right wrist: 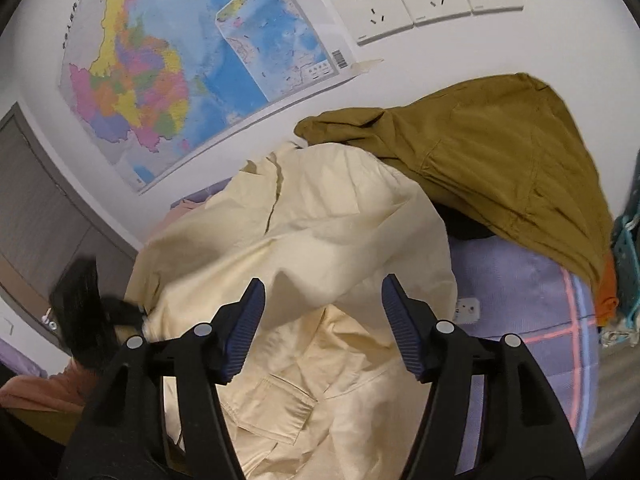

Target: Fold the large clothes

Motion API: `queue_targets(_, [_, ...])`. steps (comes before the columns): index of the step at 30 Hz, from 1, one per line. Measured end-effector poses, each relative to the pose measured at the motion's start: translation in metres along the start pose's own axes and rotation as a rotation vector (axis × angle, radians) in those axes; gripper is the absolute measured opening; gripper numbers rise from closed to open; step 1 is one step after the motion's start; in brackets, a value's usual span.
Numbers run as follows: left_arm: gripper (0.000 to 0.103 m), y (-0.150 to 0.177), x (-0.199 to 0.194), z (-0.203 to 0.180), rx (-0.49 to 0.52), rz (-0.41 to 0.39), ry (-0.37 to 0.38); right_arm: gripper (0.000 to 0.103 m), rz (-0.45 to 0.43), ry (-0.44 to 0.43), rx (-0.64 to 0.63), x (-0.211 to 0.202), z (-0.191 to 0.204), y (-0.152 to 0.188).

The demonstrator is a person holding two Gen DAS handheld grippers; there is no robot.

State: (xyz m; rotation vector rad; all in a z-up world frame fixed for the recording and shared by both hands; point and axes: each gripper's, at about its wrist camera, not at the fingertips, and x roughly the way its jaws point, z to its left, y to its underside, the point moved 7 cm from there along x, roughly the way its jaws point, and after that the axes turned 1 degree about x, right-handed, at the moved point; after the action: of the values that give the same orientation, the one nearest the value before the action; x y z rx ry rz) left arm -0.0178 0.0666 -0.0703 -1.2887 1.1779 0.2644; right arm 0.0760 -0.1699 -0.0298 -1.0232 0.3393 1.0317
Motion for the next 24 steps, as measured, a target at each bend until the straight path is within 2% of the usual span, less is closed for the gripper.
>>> queue_targets(3, [0.012,-0.013,-0.025,0.056,-0.131,-0.045,-0.036,0.057,0.016,-0.026,-0.041,0.013,0.01,-0.002])
queue_targets(5, [0.016,-0.015,-0.027,0.088,-0.188,-0.031,-0.082,0.057,0.034,-0.032,-0.084,0.027,0.019,-0.003])
queue_targets(6, [0.023,-0.015,-0.025,0.098,-0.208,-0.014,-0.101,0.056,0.046,-0.038,-0.092,0.038,0.023,-0.004])
queue_targets(7, [0.038,-0.012,-0.021,0.112,-0.248,0.018,-0.142,0.056,0.06,-0.038,-0.093,0.05,0.024,-0.005])
queue_targets(8, [0.041,-0.01,-0.017,0.124,-0.284,0.039,-0.177,0.055,0.073,-0.017,-0.097,0.063,0.022,-0.008])
queue_targets(10, [0.04,-0.007,-0.017,0.148,-0.337,0.043,-0.242,0.051,0.088,0.039,-0.103,0.082,0.017,-0.012])
queue_targets(12, [0.04,-0.002,-0.02,0.166,-0.383,0.043,-0.284,0.046,0.108,0.127,-0.097,0.105,-0.001,-0.017])
queue_targets(13, [0.042,0.0,-0.023,0.167,-0.384,0.032,-0.271,0.046,0.13,0.17,-0.077,0.117,-0.011,-0.017])
queue_targets(15, [0.052,0.002,-0.03,0.159,-0.355,0.009,-0.235,0.046,0.16,0.156,-0.042,0.127,-0.019,-0.014])
queue_targets(16, [0.063,0.004,-0.032,0.153,-0.328,0.009,-0.236,0.046,0.157,0.154,-0.043,0.127,-0.019,-0.013])
queue_targets(17, [0.068,0.004,-0.033,0.147,-0.307,0.009,-0.24,0.046,0.153,0.151,-0.054,0.123,-0.017,-0.012])
queue_targets(20, [0.071,0.01,-0.012,0.131,-0.235,0.071,-0.277,0.046,0.119,0.118,-0.083,0.109,-0.004,-0.013])
queue_targets(24, [0.068,0.02,0.023,0.128,-0.184,0.183,-0.317,0.046,0.081,0.061,-0.147,0.094,0.028,-0.011])
